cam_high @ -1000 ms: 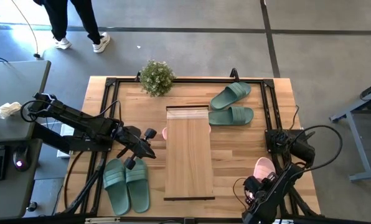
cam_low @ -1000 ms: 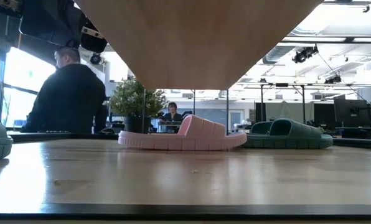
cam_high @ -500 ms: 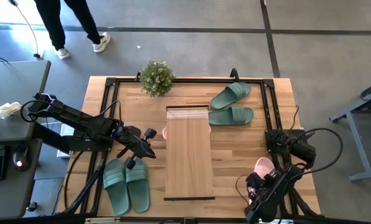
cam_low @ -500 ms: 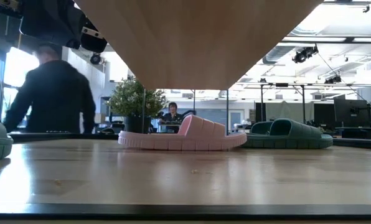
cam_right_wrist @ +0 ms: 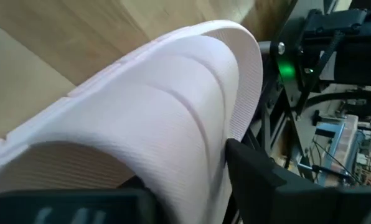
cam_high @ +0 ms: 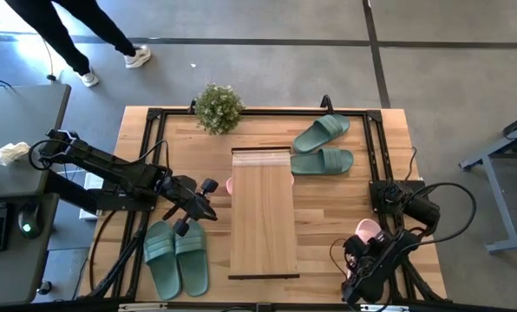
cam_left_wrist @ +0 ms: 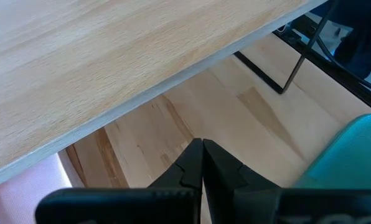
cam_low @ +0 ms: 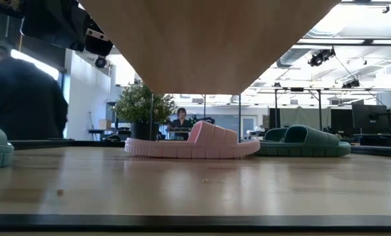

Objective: Pick and place slides into the shelf
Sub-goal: Put the pink slide under the shelf aligned with the other pink slide

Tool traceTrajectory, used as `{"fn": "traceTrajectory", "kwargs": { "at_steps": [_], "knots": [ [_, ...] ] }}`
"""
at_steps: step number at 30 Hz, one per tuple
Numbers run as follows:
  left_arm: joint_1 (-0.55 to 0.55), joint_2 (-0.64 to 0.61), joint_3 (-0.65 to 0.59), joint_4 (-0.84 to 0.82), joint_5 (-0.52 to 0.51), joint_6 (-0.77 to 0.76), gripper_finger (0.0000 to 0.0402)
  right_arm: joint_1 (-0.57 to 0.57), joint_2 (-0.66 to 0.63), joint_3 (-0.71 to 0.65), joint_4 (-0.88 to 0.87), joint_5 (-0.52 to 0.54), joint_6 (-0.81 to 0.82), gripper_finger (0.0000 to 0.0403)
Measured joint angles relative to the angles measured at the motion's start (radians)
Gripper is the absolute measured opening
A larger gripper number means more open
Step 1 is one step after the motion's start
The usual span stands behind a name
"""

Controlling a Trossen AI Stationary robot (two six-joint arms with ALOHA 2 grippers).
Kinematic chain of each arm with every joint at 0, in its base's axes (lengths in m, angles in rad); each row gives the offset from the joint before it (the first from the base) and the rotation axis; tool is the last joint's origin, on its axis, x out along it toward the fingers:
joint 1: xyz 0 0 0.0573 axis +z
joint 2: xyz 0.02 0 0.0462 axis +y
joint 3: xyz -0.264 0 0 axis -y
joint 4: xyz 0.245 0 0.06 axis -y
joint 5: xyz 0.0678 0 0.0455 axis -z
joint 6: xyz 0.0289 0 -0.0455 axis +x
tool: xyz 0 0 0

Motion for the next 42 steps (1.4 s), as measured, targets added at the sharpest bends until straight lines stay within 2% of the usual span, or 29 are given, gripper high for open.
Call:
{"fn": "traceTrajectory", "kwargs": {
  "at_steps": [6,11,15,17,28,38,42],
  "knots": [
    [0.000,0.000,0.000,0.002,0.019,-0.011,0.0001,-0.002,0.000,0.002,0.017,-0.002,0.040,0.0010],
    [0.000,0.000,0.000,0.002,0.047,-0.013,0.0001,-0.006,0.000,0.052,0.011,0.034,0.051,0.0004],
    [0.000,0.000,0.000,0.008,0.080,-0.014,0.0001,-0.014,0.000,0.166,-0.070,0.104,0.047,0.0002],
    [0.000,0.000,0.000,0.008,0.093,-0.015,0.0001,-0.015,-0.006,0.216,-0.054,0.132,0.027,0.0002],
    [0.000,0.000,0.000,0.017,0.128,-0.014,0.0001,-0.015,-0.014,0.487,-0.067,0.180,0.024,0.0001],
    [0.000,-0.004,0.000,0.147,0.287,-0.015,0.0001,-0.019,-0.050,0.837,-0.073,0.248,-0.009,0.0000],
    [0.000,-0.009,0.000,0.203,0.321,-0.040,0.0001,-0.023,-0.052,1.017,-0.069,0.379,-0.010,0.0000]
  ]
}}
